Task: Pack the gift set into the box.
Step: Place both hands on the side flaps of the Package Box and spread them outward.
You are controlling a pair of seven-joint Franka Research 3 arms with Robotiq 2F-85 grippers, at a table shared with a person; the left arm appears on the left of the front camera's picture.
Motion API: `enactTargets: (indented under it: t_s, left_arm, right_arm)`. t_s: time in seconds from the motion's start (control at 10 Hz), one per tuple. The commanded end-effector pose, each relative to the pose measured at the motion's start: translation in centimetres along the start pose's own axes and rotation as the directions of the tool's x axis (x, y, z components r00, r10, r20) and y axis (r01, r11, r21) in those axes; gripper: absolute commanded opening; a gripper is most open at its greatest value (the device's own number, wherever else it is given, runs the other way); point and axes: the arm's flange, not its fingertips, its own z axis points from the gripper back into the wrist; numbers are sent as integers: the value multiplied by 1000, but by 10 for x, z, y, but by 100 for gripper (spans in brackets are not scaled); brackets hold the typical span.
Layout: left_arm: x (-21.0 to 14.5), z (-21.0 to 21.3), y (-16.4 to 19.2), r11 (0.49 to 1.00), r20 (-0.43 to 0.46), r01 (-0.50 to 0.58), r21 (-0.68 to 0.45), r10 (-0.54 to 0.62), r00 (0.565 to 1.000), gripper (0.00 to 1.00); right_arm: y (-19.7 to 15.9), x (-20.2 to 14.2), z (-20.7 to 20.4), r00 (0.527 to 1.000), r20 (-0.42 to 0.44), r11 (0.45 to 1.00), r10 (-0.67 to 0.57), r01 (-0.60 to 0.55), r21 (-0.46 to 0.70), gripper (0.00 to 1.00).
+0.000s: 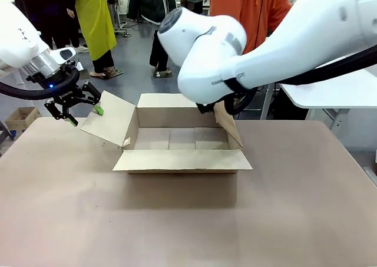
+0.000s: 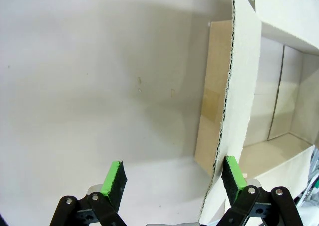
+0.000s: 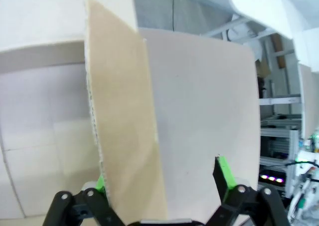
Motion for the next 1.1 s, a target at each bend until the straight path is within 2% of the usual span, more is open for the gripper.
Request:
enactTargets:
  t_s: [0.0, 0.1, 0.3, 0.5, 0.6, 0.7, 0.9, 1.0]
  left_arm:
    - [-1, 2, -2, 1000, 7, -10, 15, 10, 1000, 100]
    - [-1, 2, -2, 1000, 7, -10, 15, 10, 1000, 100]
    - [-1, 2, -2, 1000, 7, -10, 15, 10, 1000, 100]
    - [-1, 2, -2, 1000, 7, -10, 15, 10, 1000, 100]
    - [-1, 2, -2, 1000, 7, -10, 15, 10, 1000, 100]
    - [-1, 2, -2, 1000, 7, -10, 15, 10, 1000, 100]
    - [-1, 2, -2, 1000, 7, -10, 15, 10, 1000, 100]
    - [-1, 2, -2, 1000, 7, -10, 15, 10, 1000, 100]
  right_arm:
    - [-40, -9, -1, 995, -4, 992, -103, 103, 66, 100]
    - [-55, -9, -1, 994, -20, 989, -107, 108, 104, 100]
    - [-89, -11, -8, 987, -40, 982, -153, 156, 104, 100]
    - [-127, -16, -32, 978, -95, 953, -188, 204, 222, 100]
    - [-143, -21, -50, 973, -117, 925, -197, 224, 307, 100]
    - [-159, -29, -71, 965, -147, 865, -216, 259, 430, 100]
    - [-184, -52, -103, 932, -190, 743, -307, 360, 564, 100]
    - [-160, -17, -71, 948, -138, 872, -286, 317, 374, 100]
